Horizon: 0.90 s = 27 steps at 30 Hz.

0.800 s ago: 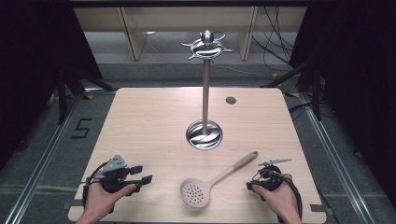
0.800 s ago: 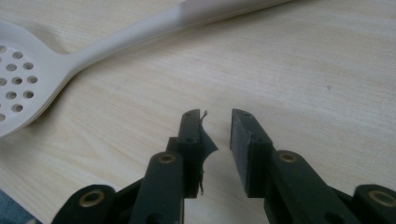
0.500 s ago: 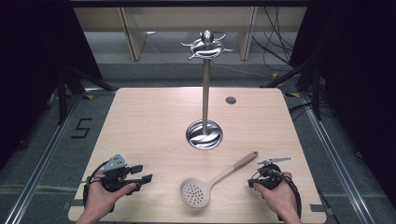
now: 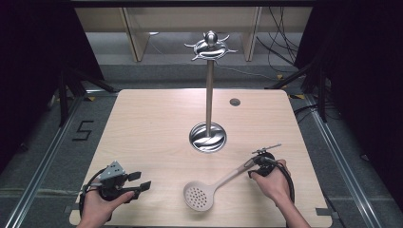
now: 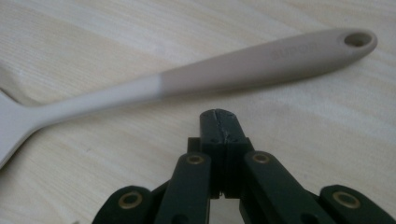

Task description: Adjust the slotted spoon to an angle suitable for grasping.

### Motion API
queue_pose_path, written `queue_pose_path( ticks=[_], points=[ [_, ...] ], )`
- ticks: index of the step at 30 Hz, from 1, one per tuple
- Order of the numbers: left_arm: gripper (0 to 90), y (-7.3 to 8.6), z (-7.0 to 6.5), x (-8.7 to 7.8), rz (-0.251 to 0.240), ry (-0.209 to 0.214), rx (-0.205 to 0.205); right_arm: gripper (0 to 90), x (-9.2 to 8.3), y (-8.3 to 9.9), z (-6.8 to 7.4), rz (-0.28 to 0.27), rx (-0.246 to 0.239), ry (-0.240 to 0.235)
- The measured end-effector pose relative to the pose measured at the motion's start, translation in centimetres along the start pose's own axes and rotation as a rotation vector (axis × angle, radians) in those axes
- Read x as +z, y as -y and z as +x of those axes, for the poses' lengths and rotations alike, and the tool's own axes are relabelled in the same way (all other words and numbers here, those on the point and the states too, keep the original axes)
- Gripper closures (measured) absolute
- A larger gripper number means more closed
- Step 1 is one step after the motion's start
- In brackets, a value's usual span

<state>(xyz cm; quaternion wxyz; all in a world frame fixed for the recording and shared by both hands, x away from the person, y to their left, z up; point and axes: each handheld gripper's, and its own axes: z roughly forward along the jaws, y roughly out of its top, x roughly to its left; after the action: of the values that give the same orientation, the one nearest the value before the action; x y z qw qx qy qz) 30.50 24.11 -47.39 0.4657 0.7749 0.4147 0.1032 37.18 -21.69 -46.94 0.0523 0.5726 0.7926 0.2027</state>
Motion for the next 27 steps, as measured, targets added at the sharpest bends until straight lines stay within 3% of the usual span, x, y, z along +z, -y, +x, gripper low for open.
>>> queue_pose_path(
  ticks=[1, 2, 13, 15, 19, 20, 21, 23, 27],
  points=[
    [39.2, 0.0, 0.0, 0.0, 0.000, 0.000, 0.000, 90.0, 0.0, 0.0, 0.0, 0.000, 0.000, 0.000],
    [39.2, 0.1, 0.1, 0.0, 0.004, -0.003, -0.004, 90.0, -0.1, -0.5, 0.4, 0.008, 0.031, 0.010],
    [39.2, -0.2, 0.0, 0.4, 0.006, 0.014, 0.014, 90.0, 0.9, -1.9, -0.1, 0.085, 0.005, 0.035],
    [39.2, -0.4, -0.1, 0.6, 0.015, 0.015, 0.015, 90.0, 1.1, -2.0, -0.1, 0.081, 0.025, 0.042],
    [39.1, -0.5, 0.0, 0.9, 0.011, 0.029, 0.019, 90.0, 1.5, -2.1, -0.3, 0.095, 0.015, 0.066],
    [39.1, -0.6, 0.0, 0.9, 0.011, 0.029, 0.018, 90.0, 1.5, -2.1, -0.3, 0.082, 0.004, 0.049],
    [39.1, -0.7, 0.0, 0.9, 0.021, 0.025, 0.018, 90.0, 1.5, -2.2, -0.2, 0.084, 0.025, 0.046],
    [39.1, -0.7, 0.0, 1.1, -0.003, 0.031, 0.015, 89.7, 1.6, -2.3, 0.0, 0.087, 0.050, 0.045],
    [39.1, -0.8, 0.0, 1.1, 0.006, 0.028, 0.019, 88.4, 1.7, -2.6, 0.0, 0.072, 0.048, 0.049]
  ],
)
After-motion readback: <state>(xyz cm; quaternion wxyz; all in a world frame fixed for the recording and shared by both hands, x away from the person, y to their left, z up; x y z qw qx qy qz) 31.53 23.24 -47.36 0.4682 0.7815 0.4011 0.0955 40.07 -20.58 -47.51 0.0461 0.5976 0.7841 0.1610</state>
